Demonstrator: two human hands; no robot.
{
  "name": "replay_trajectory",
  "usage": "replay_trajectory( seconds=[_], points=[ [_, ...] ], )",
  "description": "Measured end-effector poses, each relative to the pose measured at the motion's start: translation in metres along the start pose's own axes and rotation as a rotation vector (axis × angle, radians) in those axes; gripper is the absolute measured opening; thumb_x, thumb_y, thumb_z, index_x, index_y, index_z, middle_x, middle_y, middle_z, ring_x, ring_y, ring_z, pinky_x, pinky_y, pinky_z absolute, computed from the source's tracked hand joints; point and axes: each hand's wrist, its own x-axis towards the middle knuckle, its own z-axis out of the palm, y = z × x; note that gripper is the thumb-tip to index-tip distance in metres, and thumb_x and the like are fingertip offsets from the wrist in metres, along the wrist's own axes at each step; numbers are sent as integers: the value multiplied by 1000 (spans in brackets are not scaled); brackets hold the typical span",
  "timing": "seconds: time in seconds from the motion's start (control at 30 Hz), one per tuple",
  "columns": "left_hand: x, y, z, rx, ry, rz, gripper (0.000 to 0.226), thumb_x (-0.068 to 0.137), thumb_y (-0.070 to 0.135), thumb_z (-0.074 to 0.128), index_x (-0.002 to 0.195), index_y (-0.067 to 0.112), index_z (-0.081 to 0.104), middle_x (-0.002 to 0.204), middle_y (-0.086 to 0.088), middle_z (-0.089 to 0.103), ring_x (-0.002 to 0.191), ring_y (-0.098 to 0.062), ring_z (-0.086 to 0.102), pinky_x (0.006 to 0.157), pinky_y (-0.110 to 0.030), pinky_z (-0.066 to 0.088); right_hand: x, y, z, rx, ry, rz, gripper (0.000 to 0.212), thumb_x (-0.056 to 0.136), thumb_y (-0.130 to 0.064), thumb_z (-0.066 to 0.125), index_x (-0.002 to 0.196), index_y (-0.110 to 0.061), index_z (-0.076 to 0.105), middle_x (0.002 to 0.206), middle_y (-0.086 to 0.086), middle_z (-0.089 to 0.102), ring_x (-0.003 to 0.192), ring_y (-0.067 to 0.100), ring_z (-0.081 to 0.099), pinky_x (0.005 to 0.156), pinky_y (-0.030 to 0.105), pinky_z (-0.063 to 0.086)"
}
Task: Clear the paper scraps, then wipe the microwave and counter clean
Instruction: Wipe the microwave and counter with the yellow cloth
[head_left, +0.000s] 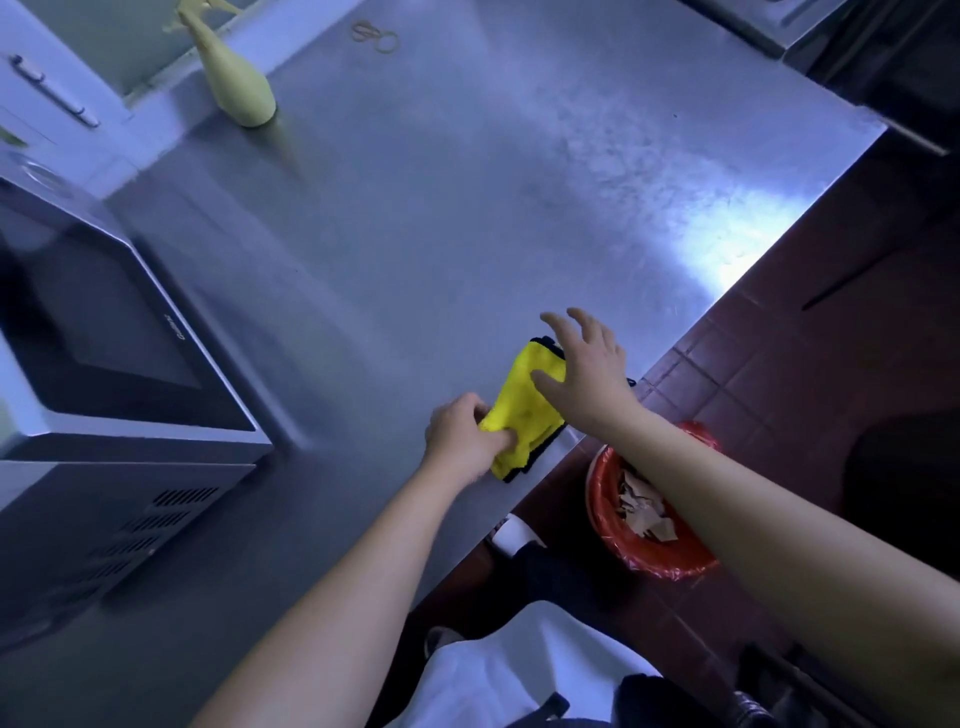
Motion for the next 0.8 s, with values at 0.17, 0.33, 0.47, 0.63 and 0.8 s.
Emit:
replay_trajectory(
  seconds=[0.17,0.33,0.47,0.63,0.8],
  points=[
    [-46,-20,-22,-553,145,-68,23,65,25,68,83,24,53,68,9,53,52,-2,47,44,-16,38,-47,-38,14,419,108,32,30,92,-23,63,121,-20,63,119,-4,54,121,16,49,96,24,34],
    [-108,-71,-81,-648,222,8,38,66,26,77,99,34,57,87,9,64,74,-10,58,70,-34,52,-109,-80,42,583,-112,28,27,94,-23,63,121,-28,62,122,-5,58,105,-10,56,84,12,42],
    [-164,-113,-122,-721,196,49,53,65,17,81,108,41,63,98,6,70,82,-9,63,76,-35,55,-147,-132,63,573,-357,-125,44,94,-42,62,136,-33,53,128,-25,52,123,-3,47,107,26,37],
    [-225,-169,-157,-1117,101,62,61,72,-2,79,121,29,64,107,-7,71,90,-16,68,67,-28,57,-184,-200,94,277,-641,-655,77,83,-72,54,149,-58,16,162,-16,20,150,3,13,122,36,18],
    [-278,-235,-193,-1313,19,108,70,70,-6,79,129,24,57,116,-11,70,99,-22,69,77,-32,59,-234,-259,154,14,-435,-875,109,71,-55,77,155,-45,9,166,-8,12,151,16,17,119,42,27]
  ],
)
